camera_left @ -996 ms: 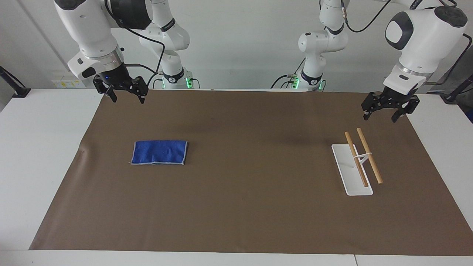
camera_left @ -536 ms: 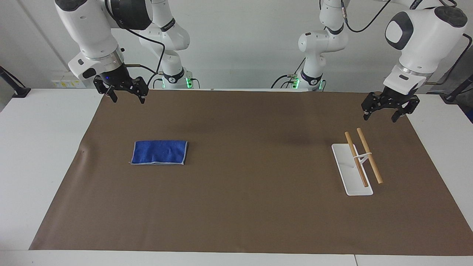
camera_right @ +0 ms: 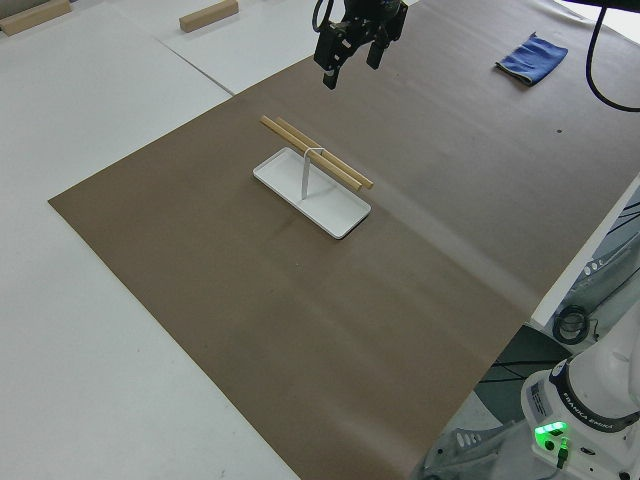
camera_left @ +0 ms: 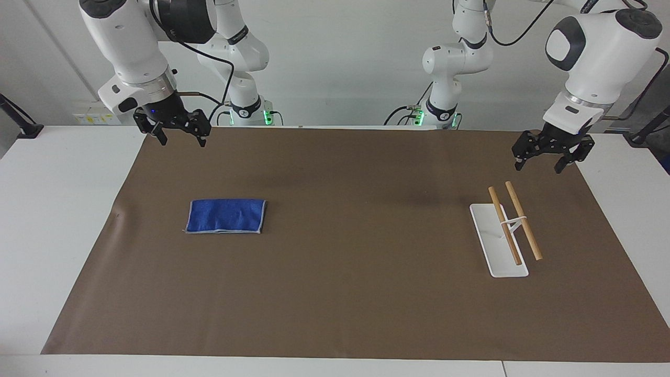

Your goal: Right arm passes towel to left arm to hang

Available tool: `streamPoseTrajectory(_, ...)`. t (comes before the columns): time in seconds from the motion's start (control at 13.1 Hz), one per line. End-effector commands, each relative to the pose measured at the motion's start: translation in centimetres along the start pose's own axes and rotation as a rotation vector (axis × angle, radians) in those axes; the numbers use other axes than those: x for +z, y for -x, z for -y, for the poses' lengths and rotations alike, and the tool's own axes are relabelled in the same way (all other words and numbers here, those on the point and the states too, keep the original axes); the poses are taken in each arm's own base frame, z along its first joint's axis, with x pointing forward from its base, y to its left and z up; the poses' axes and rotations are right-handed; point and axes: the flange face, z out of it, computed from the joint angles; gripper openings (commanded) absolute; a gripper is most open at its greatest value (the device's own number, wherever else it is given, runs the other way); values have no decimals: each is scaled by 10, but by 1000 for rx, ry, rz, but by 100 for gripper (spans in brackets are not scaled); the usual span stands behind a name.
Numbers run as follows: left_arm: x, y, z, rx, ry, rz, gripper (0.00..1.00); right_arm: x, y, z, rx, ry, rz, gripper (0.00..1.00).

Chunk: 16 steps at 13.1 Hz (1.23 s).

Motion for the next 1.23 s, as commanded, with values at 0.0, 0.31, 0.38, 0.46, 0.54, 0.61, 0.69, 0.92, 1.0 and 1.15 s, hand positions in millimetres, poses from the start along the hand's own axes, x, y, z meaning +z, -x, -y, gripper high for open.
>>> streamPoseTrajectory(0.0,-1,5,0,-8,-21,-3,100,9,-1,-6,1,-17,-26,100)
streamPoseTrajectory(0.31,-1,5,0,-8,-21,-3,100,64,-41,-5,-12,-25,-53,100)
streamPoseTrajectory(0.38,-1,5,0,-8,-19,-3,100,87,-51,-4,-35,-27,-63,100)
streamPoseTrajectory(0.46,-1,5,0,-8,-21,-3,100,109,-60,-3,-52,-28,-77,100)
streamPoseTrajectory(0.54,-1,5,0,-8,-21,-3,100,126,-67,-3,-62,-30,-96,100)
streamPoseTrajectory(0.61,-1,5,0,-8,-21,-3,100,139,-71,-2,-81,-30,-96,100)
streamPoseTrajectory(0.69,-1,5,0,-8,-19,-3,100,151,-73,-2,-87,-31,-86,100)
streamPoseTrajectory(0.92,-1,5,0,-8,-19,-3,100,180,-75,-3,-99,-32,-113,100)
streamPoseTrajectory(1.0,-1,5,0,-8,-21,-3,100,194,-72,-3,-112,-31,-117,100)
streamPoseTrajectory(1.15,-1,5,0,-8,-21,-3,100,228,-59,-7,-103,-31,-133,100)
